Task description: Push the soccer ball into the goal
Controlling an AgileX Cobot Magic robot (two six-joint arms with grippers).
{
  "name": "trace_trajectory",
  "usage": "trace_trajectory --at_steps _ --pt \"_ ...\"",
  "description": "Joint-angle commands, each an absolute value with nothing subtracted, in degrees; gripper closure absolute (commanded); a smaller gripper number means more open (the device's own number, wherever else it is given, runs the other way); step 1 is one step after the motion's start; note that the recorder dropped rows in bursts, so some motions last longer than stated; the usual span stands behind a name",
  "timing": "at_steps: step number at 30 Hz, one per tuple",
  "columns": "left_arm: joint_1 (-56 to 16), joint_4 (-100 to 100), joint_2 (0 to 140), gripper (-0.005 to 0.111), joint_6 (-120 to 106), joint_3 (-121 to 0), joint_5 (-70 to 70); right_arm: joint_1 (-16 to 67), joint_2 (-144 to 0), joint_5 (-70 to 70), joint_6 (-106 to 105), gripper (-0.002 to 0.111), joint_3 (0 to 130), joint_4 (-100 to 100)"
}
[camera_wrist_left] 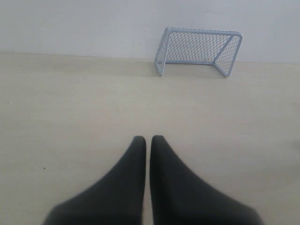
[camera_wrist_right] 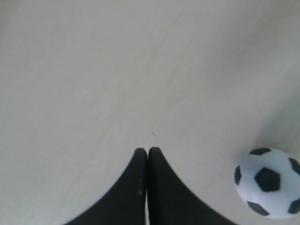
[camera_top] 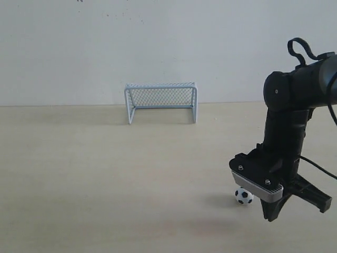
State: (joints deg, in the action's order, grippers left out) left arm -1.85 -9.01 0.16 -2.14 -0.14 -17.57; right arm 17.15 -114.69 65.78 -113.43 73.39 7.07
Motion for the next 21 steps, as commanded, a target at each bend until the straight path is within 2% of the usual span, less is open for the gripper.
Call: trace_trajectory --at_steps 1,7,9,13,15,21 --pt "-1.71 -9.61 0.00 0.102 -1.70 0.00 -17.48 17.33 -114.64 67.89 -112.92 0.108 73.26 6.08" --pt "-1.71 -9.61 0.00 0.102 -1.70 0.00 -17.48 17.33 -114.64 64.96 -113.03 0.108 73.26 6.08" --pt "-1.71 -9.61 0.00 0.102 -1.70 0.00 -17.48 17.33 -114.80 59.42 -115.41 0.108 73.26 7.40" --pt "-1.71 -9.61 0.00 0.102 -1.70 0.00 -17.48 17.33 -116.10 27.14 -110.75 0.108 73.26 28.07" --pt "-1.71 -9.61 0.00 0.102 -1.70 0.00 -17.48 17.33 -115.47 21.42 -110.78 0.108 73.26 32.49" --pt "-1.71 -9.61 0.00 0.102 -1.70 0.00 -17.48 16.13 -111.53 36.77 -110.37 0.108 73.26 27.67"
